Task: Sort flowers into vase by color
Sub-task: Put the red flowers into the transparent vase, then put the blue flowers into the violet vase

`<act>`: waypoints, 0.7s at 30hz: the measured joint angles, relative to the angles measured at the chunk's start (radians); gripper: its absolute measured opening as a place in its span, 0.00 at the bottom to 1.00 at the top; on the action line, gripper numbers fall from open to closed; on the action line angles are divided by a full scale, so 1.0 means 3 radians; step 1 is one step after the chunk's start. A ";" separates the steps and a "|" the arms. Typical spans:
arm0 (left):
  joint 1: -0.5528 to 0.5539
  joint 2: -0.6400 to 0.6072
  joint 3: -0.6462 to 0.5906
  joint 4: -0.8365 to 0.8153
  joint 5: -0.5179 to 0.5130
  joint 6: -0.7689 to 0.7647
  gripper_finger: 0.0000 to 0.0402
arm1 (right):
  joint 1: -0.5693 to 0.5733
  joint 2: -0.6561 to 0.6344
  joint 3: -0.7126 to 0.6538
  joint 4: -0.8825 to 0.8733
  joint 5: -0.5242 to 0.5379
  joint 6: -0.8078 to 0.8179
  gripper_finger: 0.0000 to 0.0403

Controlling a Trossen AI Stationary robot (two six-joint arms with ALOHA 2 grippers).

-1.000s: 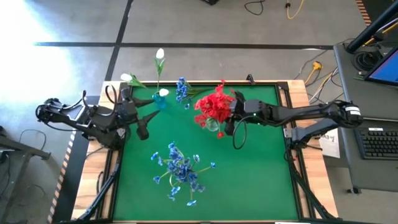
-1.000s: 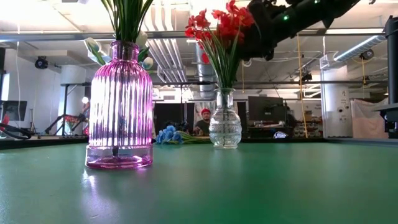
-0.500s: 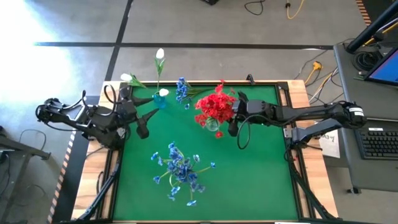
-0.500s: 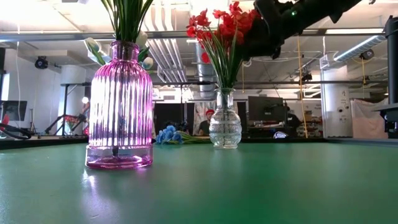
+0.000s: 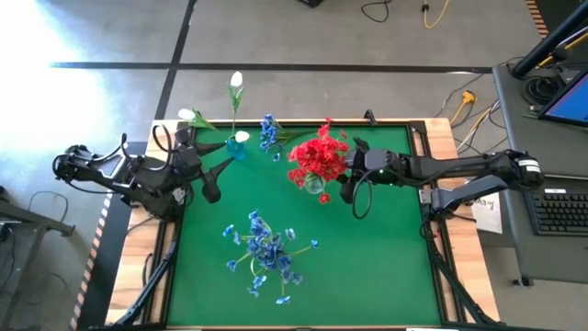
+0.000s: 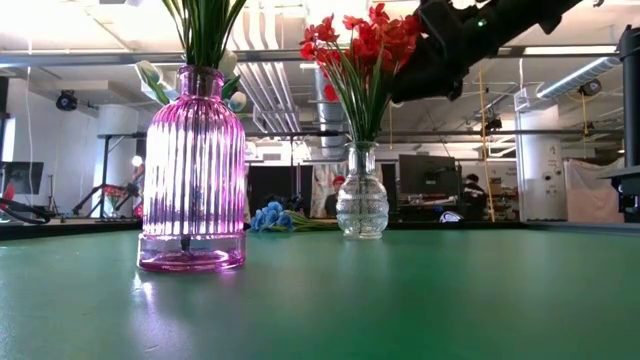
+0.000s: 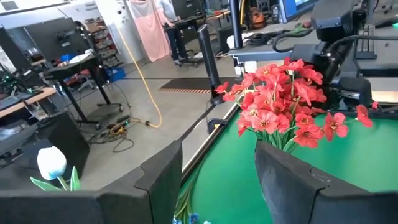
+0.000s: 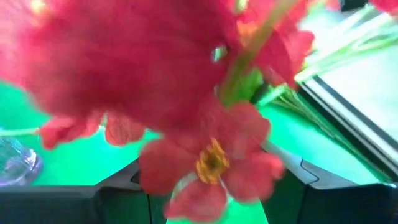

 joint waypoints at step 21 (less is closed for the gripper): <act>0.0000 0.0019 0.0000 -0.0003 0.0002 -0.0154 0.46 | -0.0422 -0.0220 -0.0001 -0.1188 0.0406 0.0923 0.46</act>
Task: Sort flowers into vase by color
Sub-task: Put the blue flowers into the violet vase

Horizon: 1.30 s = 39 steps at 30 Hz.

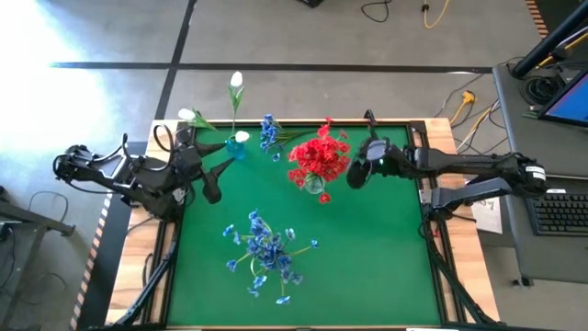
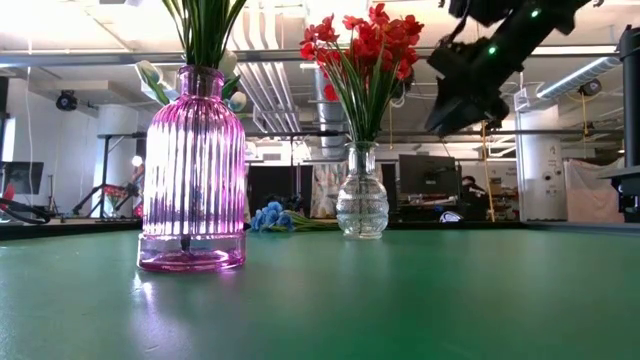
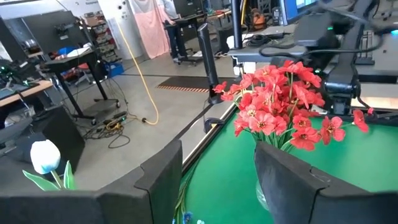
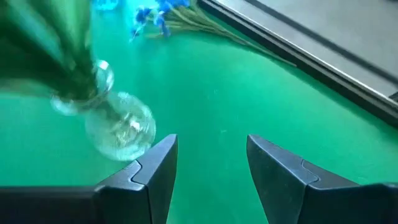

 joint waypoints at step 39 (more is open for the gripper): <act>0.0000 -0.0074 0.0019 -0.0007 0.0001 -0.0002 0.46 | -0.1967 0.2068 0.0597 0.1864 -0.2180 -0.0738 0.43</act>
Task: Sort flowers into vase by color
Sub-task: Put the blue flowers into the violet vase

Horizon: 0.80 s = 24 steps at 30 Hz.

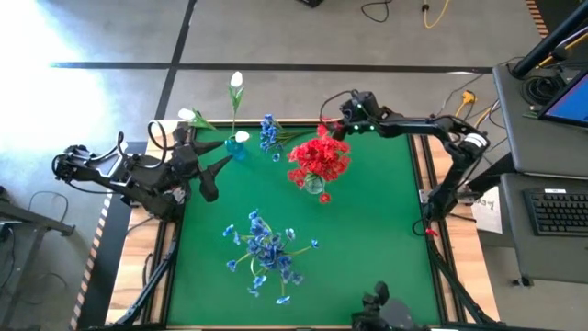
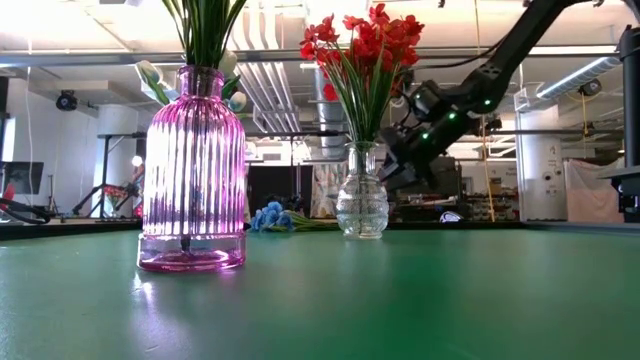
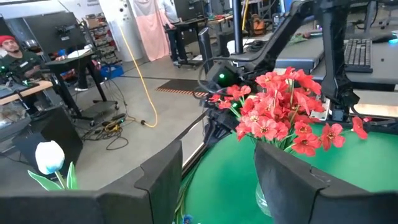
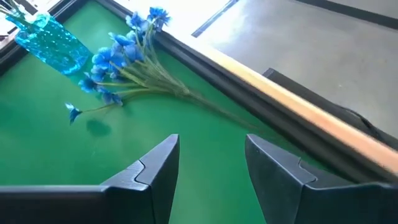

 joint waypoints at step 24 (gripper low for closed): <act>0.0000 -0.0009 0.0000 -0.0001 0.0000 0.0161 0.46 | -0.0158 0.0734 0.0754 -0.0649 -0.0957 -0.1789 0.47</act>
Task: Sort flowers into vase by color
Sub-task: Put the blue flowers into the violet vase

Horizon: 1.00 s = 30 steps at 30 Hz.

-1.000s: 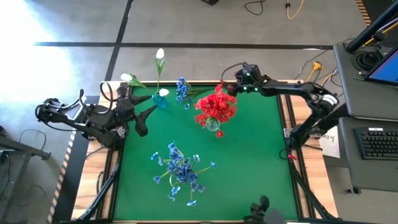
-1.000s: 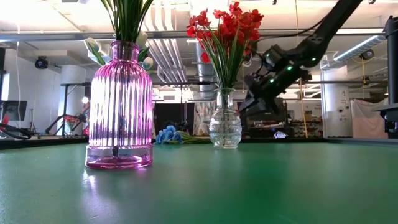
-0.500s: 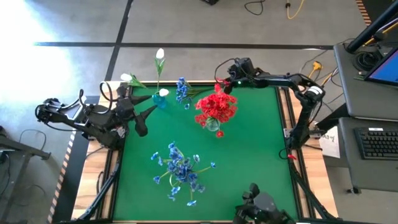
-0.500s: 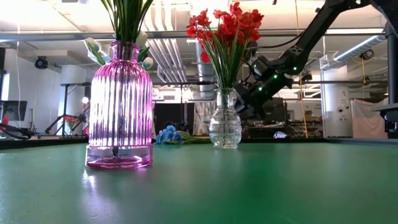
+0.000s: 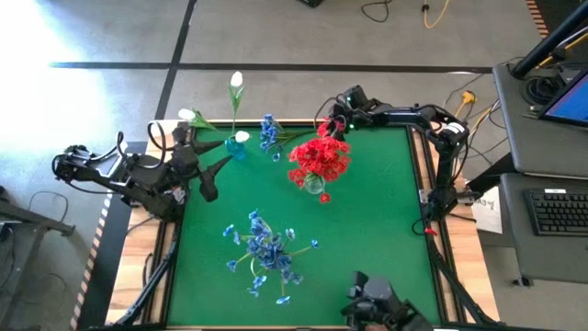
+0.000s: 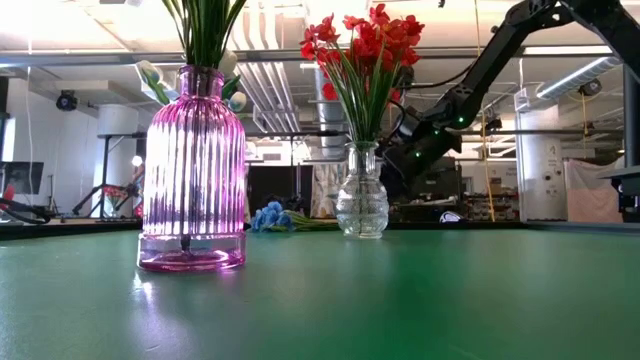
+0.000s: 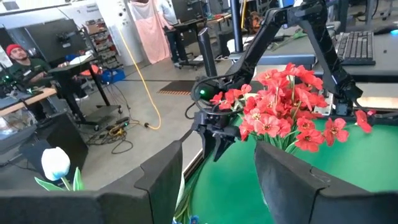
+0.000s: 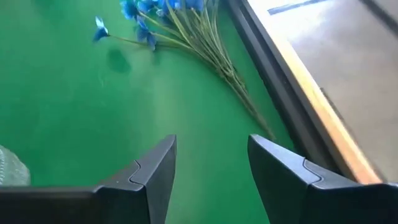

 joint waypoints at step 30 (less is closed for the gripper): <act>0.0000 -0.0053 0.0000 0.0004 -0.0001 0.0179 0.46 | 0.0183 0.0193 0.0079 0.0359 0.0525 -0.0581 0.45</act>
